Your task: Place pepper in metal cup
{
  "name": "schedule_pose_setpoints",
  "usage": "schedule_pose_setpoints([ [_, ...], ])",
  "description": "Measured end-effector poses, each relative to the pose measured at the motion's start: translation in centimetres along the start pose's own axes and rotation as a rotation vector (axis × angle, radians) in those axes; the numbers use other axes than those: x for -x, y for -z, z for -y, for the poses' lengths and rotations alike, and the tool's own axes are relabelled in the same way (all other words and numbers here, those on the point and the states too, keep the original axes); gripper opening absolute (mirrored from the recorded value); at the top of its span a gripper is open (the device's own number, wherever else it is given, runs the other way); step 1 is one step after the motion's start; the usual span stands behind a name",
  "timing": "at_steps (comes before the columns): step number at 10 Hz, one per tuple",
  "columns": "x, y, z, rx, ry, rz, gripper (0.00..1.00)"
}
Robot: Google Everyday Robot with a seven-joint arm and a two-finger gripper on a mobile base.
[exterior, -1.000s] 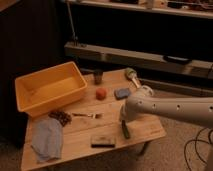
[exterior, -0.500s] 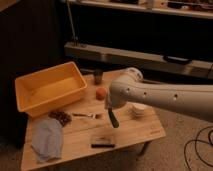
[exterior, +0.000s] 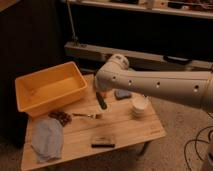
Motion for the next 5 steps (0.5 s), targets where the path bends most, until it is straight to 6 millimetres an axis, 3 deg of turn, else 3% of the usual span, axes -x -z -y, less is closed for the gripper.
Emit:
schedule_pose_setpoints([
  [2,4.2,-0.7,3.2,0.131,-0.056,0.105,0.0],
  [5,6.2,-0.8,5.1,0.188,-0.09,0.168,0.0],
])
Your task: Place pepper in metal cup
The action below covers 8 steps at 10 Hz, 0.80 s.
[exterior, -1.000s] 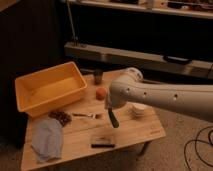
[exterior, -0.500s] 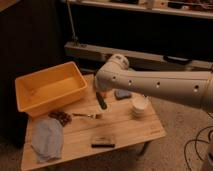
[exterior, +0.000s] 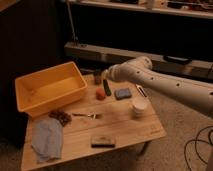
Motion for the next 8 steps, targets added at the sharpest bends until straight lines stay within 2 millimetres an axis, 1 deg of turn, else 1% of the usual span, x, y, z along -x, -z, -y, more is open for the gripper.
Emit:
schedule_pose_setpoints([
  [3,0.1,-0.1,-0.3,0.005,0.003,-0.002,0.0],
  [4,0.2,-0.2,-0.1,0.016,-0.007,-0.008,0.0],
  [5,0.9,-0.7,0.5,0.032,-0.031,-0.017,0.0],
  [6,1.7,-1.1,1.0,0.04,-0.046,-0.021,0.0],
  [7,3.1,-1.9,2.0,0.053,-0.061,-0.03,0.0],
  [8,5.2,-3.4,2.7,0.071,-0.066,-0.046,0.0],
])
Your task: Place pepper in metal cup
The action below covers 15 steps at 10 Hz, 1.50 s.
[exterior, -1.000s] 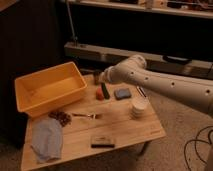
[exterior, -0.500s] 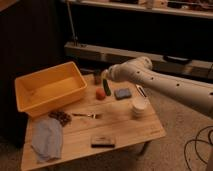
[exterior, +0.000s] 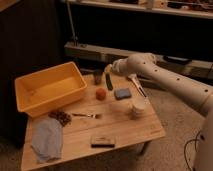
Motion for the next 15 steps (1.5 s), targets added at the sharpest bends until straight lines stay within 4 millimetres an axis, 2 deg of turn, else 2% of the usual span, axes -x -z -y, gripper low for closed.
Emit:
schedule_pose_setpoints([
  [2,3.0,-2.5,-0.3,0.027,0.024,-0.009,0.0],
  [4,4.7,-5.4,-1.9,0.062,0.116,0.022,0.0],
  [7,4.4,-7.1,-2.7,0.06,0.224,0.077,0.0],
  [12,5.1,-10.5,-3.4,0.0,0.263,0.132,0.0],
  [15,6.4,-10.9,-3.3,-0.007,0.258,0.16,0.0],
])
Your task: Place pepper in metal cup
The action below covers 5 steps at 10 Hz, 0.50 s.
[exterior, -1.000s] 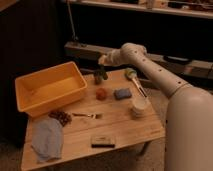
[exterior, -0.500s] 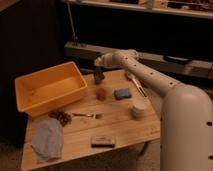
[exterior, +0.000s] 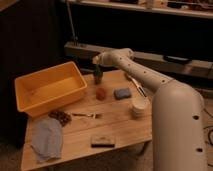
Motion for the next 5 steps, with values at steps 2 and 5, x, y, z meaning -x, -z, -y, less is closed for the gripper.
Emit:
schedule_pose_setpoints([
  [2,0.26,-0.16,-0.66,-0.003,0.003,0.013,0.0],
  [5,0.41,-0.96,-0.59,-0.012,0.005,0.036,0.0],
])
